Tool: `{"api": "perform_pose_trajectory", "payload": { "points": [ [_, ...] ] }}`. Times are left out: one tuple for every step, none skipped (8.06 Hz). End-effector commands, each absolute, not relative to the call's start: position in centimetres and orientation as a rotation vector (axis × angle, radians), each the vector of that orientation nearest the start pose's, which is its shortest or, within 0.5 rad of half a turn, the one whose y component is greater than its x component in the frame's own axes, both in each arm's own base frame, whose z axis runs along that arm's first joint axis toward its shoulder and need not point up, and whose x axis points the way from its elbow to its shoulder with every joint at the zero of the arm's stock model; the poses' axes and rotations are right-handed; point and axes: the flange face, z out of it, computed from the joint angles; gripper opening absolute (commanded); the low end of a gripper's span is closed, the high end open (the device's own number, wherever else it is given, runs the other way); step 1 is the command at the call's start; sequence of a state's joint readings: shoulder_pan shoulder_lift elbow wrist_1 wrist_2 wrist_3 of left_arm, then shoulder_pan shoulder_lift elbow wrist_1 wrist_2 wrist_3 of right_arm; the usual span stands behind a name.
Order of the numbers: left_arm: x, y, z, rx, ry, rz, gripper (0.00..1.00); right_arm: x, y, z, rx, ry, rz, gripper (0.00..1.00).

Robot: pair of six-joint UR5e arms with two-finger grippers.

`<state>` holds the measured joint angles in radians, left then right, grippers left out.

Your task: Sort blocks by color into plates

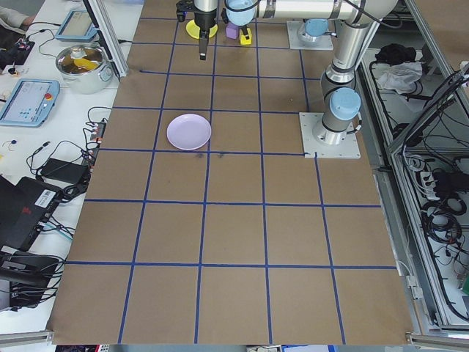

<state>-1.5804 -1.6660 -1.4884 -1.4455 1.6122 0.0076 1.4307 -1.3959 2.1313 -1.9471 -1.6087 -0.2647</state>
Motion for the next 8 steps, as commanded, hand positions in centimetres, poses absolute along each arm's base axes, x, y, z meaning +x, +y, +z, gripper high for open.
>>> {"api": "perform_pose_trajectory", "payload": {
  "points": [
    [-13.4,-54.2,49.1,0.023,3.096,-0.169,1.00,6.8,-44.5,20.6,-0.159,3.079,0.515,0.39],
    [-13.4,-54.2,49.2,0.025,3.095,-0.171,1.00,6.8,-44.8,22.6,-0.077,3.079,0.530,0.44],
    [-13.4,-54.2,49.2,0.023,3.097,-0.174,1.00,6.5,-46.6,25.6,-0.058,3.067,0.578,0.46],
    [-13.4,-54.2,49.2,0.025,3.097,-0.174,1.00,6.2,-48.9,29.5,-0.062,3.066,0.591,0.46],
    [-13.4,-54.2,49.3,0.023,3.097,-0.176,1.00,5.7,-51.8,31.5,-0.059,3.082,0.547,0.46],
    [-13.4,-54.2,49.3,0.023,3.097,-0.176,1.00,4.9,-54.7,31.8,-0.047,3.090,0.517,0.47],
    [-13.4,-54.2,49.3,0.023,3.097,-0.176,1.00,4.5,-57.5,31.7,-0.041,3.093,0.487,0.47],
    [-13.3,-54.2,49.3,0.020,3.097,-0.176,1.00,3.7,-60.9,30.3,-0.037,3.096,0.468,0.47]
  ]
}}
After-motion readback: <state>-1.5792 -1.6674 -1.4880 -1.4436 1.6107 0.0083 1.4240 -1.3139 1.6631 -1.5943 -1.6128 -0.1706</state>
